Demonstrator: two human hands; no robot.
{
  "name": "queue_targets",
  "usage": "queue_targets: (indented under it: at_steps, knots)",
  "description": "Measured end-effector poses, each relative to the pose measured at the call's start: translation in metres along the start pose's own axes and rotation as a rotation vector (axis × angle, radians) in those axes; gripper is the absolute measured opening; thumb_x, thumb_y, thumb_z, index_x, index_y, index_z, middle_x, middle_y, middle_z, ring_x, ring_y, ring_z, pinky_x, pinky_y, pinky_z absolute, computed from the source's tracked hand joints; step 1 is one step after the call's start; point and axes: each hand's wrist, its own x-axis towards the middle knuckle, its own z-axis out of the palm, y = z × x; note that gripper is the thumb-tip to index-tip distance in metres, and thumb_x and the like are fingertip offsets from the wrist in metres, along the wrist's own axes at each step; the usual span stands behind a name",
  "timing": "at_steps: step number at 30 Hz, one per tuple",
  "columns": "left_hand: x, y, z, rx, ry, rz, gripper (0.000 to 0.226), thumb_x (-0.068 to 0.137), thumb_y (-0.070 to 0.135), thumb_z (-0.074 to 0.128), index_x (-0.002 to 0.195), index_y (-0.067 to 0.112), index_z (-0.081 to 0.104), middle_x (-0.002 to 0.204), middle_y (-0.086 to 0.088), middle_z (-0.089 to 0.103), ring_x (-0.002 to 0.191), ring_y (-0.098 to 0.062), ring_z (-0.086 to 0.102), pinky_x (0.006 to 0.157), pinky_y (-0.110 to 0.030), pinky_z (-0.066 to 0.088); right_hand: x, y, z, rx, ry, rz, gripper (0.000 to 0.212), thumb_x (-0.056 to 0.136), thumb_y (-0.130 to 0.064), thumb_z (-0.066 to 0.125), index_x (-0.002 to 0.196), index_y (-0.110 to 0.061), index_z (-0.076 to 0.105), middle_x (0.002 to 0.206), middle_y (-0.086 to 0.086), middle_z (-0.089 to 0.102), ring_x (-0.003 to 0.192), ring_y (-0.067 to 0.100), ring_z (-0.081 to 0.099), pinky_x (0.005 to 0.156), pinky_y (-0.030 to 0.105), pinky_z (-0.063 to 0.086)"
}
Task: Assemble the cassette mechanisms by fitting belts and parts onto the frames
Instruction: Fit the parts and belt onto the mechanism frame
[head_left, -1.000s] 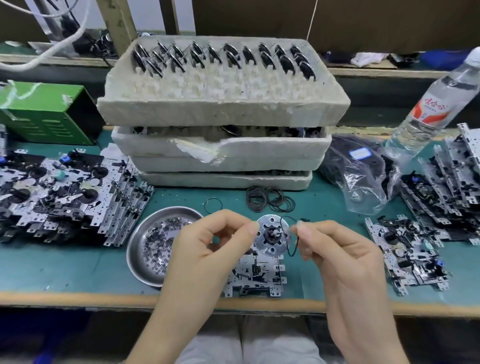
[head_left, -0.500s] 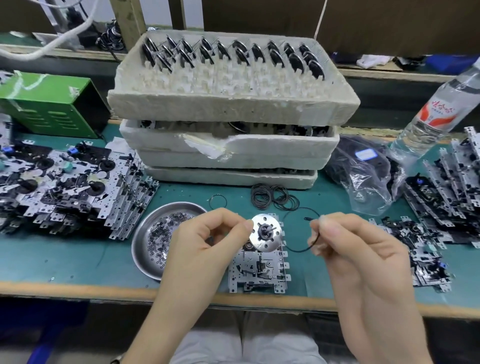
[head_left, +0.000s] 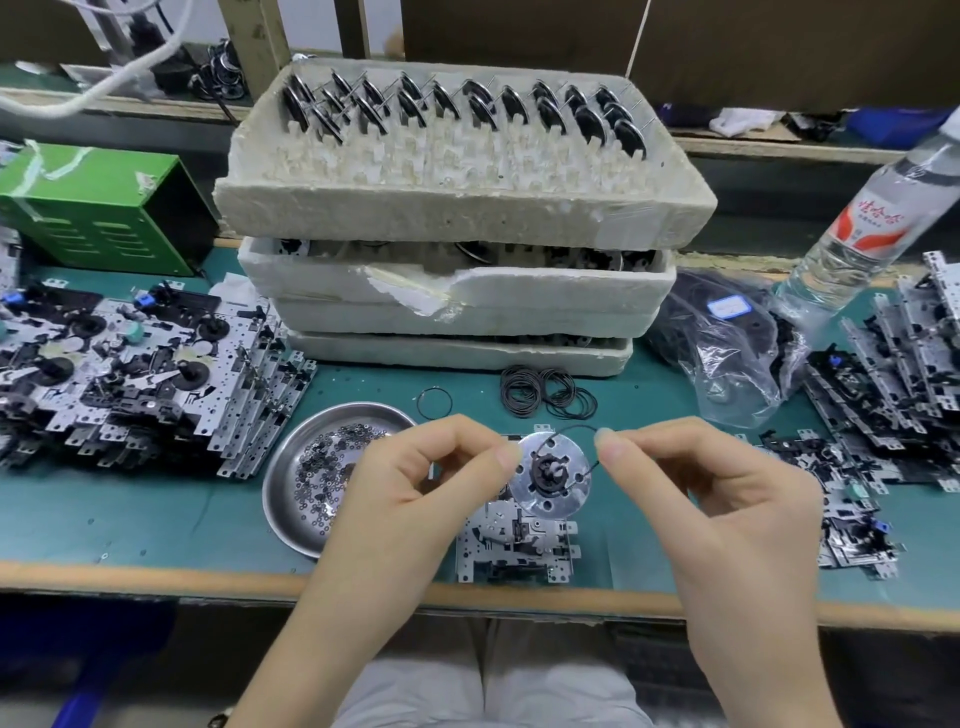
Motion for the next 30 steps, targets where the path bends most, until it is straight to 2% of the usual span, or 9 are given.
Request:
queue_targets:
  at_steps: [3,6,8,11,13,16,19,25,30]
  knots:
    - [0.000,-0.002,-0.001,0.037,-0.052,0.038,0.021,0.079,0.048,0.062,0.073,0.030,0.070,0.065,0.012,0.053,0.062,-0.005,0.043,0.060,-0.013,0.037,0.007,-0.002,-0.005,0.053,-0.059,0.107,0.019,0.070,-0.038,0.076,0.076,-0.020,0.076,0.069,0.006,0.068,0.066,0.028,0.055,0.062,0.033,0.046]
    - [0.002,-0.008,-0.004,0.133,-0.068,0.115,0.021,0.088,0.045,0.057,0.081,0.027,0.067,0.073,0.003,0.055,0.070,-0.025,0.047,0.067,-0.030,0.040,0.022,0.004,-0.015,0.319,-0.380,0.376,0.033,0.060,-0.040,0.084,0.078,-0.014,0.076,0.075,-0.002,0.068,0.063,0.005,0.050,0.051,0.015,0.038]
    - [0.005,-0.011,-0.006,0.251,-0.086,0.210,0.019,0.094,0.039,0.054,0.084,0.027,0.064,0.079,0.004,0.055,0.071,-0.022,0.048,0.066,-0.033,0.039,0.032,0.009,-0.020,0.532,-0.559,0.564,0.048,0.052,-0.040,0.090,0.086,-0.009,0.077,0.079,-0.002,0.067,0.062,0.006,0.045,0.047,0.017,0.031]
    - [0.008,-0.017,-0.009,0.454,-0.113,0.453,0.017,0.100,0.025,0.051,0.088,0.017,0.061,0.084,0.016,0.051,0.076,-0.006,0.047,0.071,-0.018,0.035,0.040,0.013,-0.024,0.669,-0.699,0.656,0.038,0.057,-0.030,0.085,0.085,-0.006,0.076,0.080,0.000,0.061,0.067,0.011,0.045,0.053,0.026,0.024]
    - [0.012,-0.021,-0.009,0.635,-0.109,0.654,0.018,0.102,0.019,0.049,0.091,0.010,0.060,0.089,0.008,0.054,0.080,-0.010,0.049,0.072,-0.021,0.037,0.041,0.012,-0.022,0.605,-0.774,0.649,0.020,0.064,-0.033,0.078,0.068,-0.014,0.071,0.086,0.011,0.052,0.069,0.014,0.040,0.057,0.031,0.021]
    - [0.021,-0.032,-0.014,0.914,-0.114,1.009,0.003,0.098,0.010,0.055,0.099,0.008,0.056,0.087,-0.008,0.062,0.072,-0.025,0.051,0.063,-0.033,0.043,0.045,0.014,-0.018,0.293,-0.839,0.562,0.023,0.072,-0.039,0.071,0.058,-0.021,0.062,0.089,0.021,0.046,0.070,0.012,0.037,0.061,0.029,0.020]
    - [0.031,-0.043,-0.019,1.124,-0.121,1.217,0.012,0.090,0.000,0.063,0.100,0.006,0.058,0.087,-0.007,0.065,0.068,-0.026,0.054,0.055,-0.037,0.046,0.051,0.024,-0.016,0.141,-0.818,0.449,0.027,0.074,-0.026,0.076,0.057,-0.022,0.055,0.087,0.000,0.068,0.080,0.010,0.055,0.069,0.019,0.041]
    - [0.046,-0.058,-0.019,1.265,-0.204,1.241,0.021,0.098,0.000,0.056,0.084,0.005,0.070,0.077,-0.005,0.065,0.065,-0.023,0.059,0.051,-0.034,0.045,0.060,0.050,-0.015,-0.027,-0.740,0.356,0.035,0.066,-0.024,0.085,0.063,-0.015,0.051,0.091,0.007,0.076,0.088,0.015,0.067,0.084,0.029,0.046]
    - [0.042,-0.069,-0.020,1.321,-0.256,1.220,0.020,0.097,0.001,0.059,0.083,0.008,0.071,0.079,-0.002,0.064,0.067,-0.021,0.058,0.054,-0.031,0.042,0.055,0.066,-0.012,-0.010,-0.758,0.355,0.037,0.069,-0.020,0.087,0.062,-0.018,0.051,0.091,0.005,0.077,0.081,0.017,0.055,0.076,0.034,0.038]
